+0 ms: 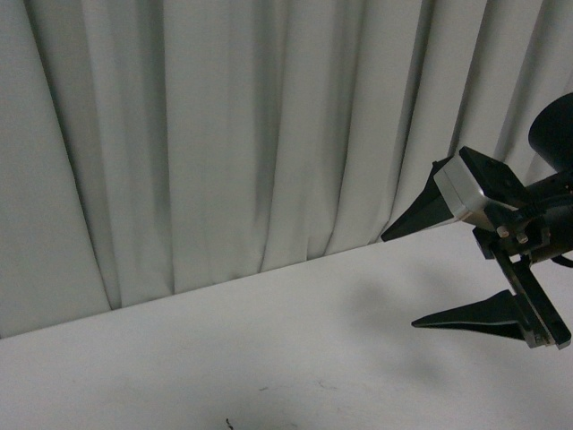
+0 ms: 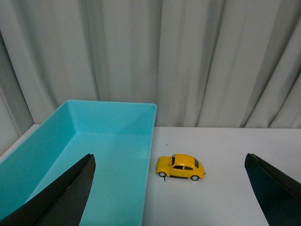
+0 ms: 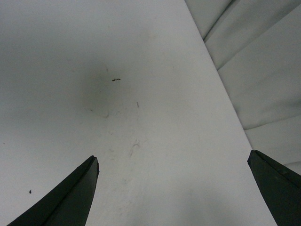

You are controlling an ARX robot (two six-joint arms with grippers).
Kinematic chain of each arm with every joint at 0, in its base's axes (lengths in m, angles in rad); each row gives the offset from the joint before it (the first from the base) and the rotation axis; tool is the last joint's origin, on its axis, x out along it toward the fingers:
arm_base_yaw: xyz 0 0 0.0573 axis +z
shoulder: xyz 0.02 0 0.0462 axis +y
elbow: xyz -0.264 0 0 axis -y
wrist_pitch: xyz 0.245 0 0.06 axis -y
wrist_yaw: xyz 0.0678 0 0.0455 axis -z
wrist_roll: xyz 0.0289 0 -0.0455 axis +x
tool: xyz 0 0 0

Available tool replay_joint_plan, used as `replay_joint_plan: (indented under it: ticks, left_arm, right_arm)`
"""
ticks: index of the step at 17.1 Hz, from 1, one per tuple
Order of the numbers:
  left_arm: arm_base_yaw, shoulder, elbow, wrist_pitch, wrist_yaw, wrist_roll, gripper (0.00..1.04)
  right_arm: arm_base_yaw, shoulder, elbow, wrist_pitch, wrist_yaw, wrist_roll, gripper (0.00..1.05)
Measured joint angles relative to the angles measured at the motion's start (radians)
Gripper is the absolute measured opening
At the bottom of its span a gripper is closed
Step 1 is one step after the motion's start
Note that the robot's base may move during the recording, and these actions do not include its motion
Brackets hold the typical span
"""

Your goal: Wind up and store yellow beetle toy

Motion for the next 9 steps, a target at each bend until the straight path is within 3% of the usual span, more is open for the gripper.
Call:
replay_joint_plan:
  ticks: [2, 3, 4, 6, 7, 9]
  left_arm:
    - [0.0, 0.0, 0.0, 0.0, 0.0, 0.0, 0.98]
    - [0.0, 0.0, 0.0, 0.0, 0.0, 0.0, 0.98]
    - [0.0, 0.0, 0.0, 0.0, 0.0, 0.0, 0.98]
    - [0.0, 0.0, 0.0, 0.0, -0.001, 0.0, 0.98]
    - [0.0, 0.0, 0.0, 0.0, 0.0, 0.0, 0.98]
    - [0.0, 0.0, 0.0, 0.0, 0.0, 0.0, 0.98]
  right_arm:
    - [0.002, -0.016, -0.013, 0.07, 0.019, 0.032, 0.97]
    - [0.033, -0.064, -0.142, 0.46, 0.202, 0.163, 0.89]
    - [0.082, -0.138, -0.323, 0.789, 0.39, 0.449, 0.78]
    - [0.161, -0.278, -0.542, 1.13, 0.578, 0.869, 0.62]
    - [0.196, -0.401, -0.598, 1.255, 0.669, 1.105, 0.51]
    - [0.272, -0.662, -0.603, 1.138, 0.779, 1.464, 0.32]
